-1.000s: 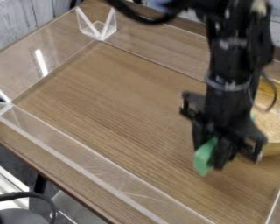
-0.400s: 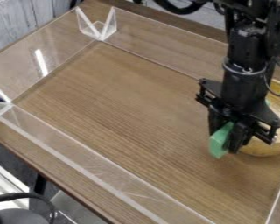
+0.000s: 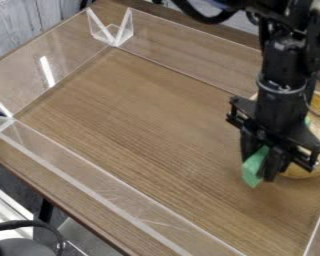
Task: Put the green block in the brown bowl
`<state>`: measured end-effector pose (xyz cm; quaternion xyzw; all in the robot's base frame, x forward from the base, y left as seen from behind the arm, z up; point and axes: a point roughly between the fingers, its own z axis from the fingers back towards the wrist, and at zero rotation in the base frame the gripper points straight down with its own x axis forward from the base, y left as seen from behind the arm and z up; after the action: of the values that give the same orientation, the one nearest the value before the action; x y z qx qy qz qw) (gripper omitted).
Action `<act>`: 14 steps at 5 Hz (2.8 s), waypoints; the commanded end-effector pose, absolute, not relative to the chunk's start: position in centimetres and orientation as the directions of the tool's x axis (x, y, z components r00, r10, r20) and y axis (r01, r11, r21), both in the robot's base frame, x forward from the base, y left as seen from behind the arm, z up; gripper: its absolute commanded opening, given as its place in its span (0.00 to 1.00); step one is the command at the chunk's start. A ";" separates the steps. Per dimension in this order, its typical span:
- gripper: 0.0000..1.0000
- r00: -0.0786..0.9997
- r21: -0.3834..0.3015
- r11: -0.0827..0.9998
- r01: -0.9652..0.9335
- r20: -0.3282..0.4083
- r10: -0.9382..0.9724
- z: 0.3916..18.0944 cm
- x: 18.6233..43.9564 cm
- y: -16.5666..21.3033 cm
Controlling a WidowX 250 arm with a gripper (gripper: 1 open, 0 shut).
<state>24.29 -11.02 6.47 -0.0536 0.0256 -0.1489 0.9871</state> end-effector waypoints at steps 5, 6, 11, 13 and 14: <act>0.00 0.972 -0.091 0.969 0.229 0.073 -0.223 9.6 27.1 -8.6; 0.00 0.979 -0.090 0.976 0.196 0.081 -0.189 9.8 28.6 -7.6; 0.00 0.966 -0.097 0.961 0.257 0.036 -0.255 7.3 26.1 -10.1; 0.00 0.964 -0.097 0.959 0.266 0.048 -0.263 6.7 30.7 -11.5; 0.00 0.973 -0.097 0.968 0.229 0.029 -0.228 5.6 31.6 -10.6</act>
<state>30.35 -10.49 3.84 -0.0446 0.0255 -0.1167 0.9918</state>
